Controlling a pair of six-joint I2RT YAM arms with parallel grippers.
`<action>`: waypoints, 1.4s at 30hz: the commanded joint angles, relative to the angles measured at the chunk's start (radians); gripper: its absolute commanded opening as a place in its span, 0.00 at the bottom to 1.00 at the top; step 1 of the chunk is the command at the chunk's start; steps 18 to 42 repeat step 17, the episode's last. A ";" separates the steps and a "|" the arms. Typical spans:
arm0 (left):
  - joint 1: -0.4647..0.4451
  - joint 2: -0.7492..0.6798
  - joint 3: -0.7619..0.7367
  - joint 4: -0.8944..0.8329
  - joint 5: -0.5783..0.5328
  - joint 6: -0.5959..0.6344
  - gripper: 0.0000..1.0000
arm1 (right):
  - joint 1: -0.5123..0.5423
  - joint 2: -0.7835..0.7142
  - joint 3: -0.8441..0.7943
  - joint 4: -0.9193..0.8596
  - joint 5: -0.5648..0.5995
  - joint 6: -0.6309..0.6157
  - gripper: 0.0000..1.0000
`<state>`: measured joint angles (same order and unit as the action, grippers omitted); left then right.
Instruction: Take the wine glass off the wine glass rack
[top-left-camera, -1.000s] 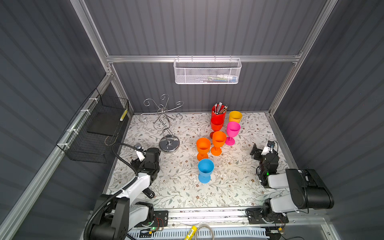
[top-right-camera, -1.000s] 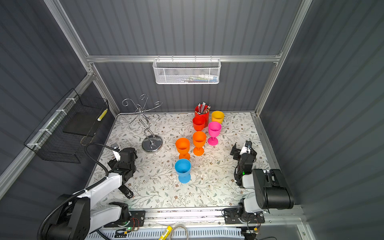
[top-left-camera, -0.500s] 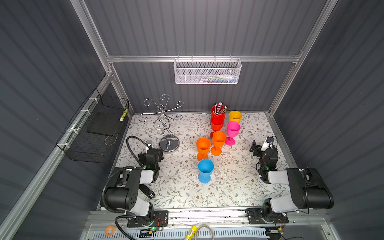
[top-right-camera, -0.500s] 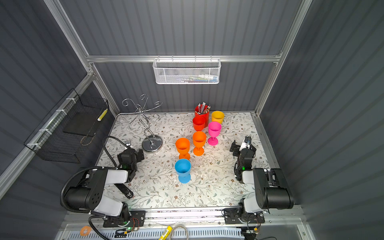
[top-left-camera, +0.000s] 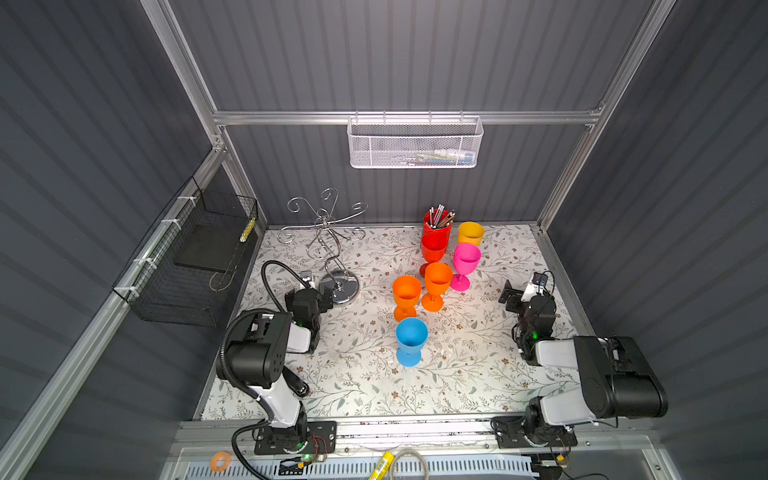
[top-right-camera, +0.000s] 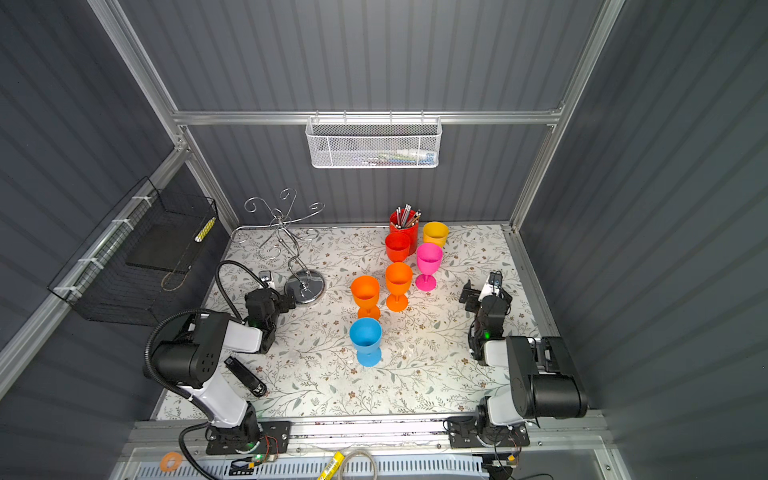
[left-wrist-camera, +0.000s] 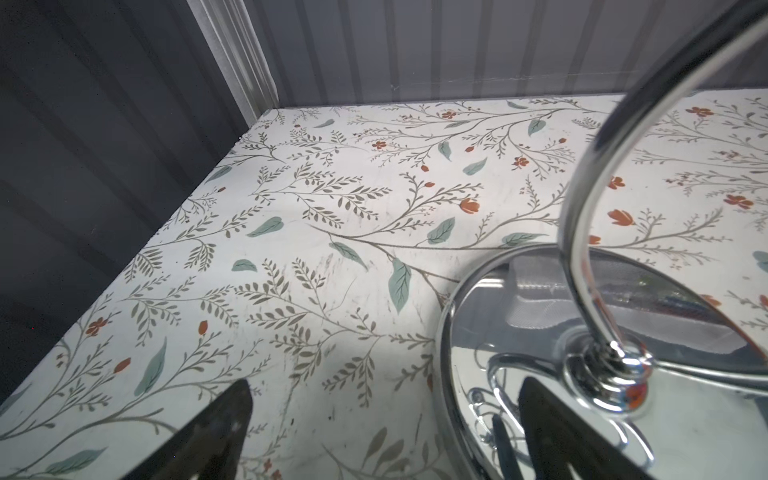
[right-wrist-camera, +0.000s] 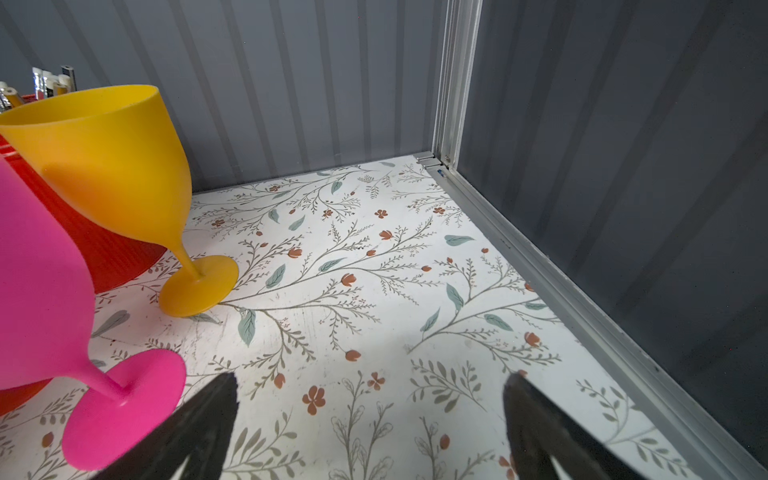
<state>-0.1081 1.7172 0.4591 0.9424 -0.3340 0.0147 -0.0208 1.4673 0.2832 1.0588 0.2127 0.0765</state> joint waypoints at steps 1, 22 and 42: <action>0.006 0.005 0.006 -0.006 0.013 -0.015 1.00 | -0.003 -0.003 0.016 -0.024 0.010 0.008 0.99; 0.007 -0.002 0.004 -0.015 0.012 -0.017 1.00 | -0.004 -0.005 0.016 -0.028 0.005 0.008 0.99; 0.007 -0.002 0.004 -0.015 0.012 -0.017 1.00 | -0.004 -0.005 0.016 -0.028 0.005 0.008 0.99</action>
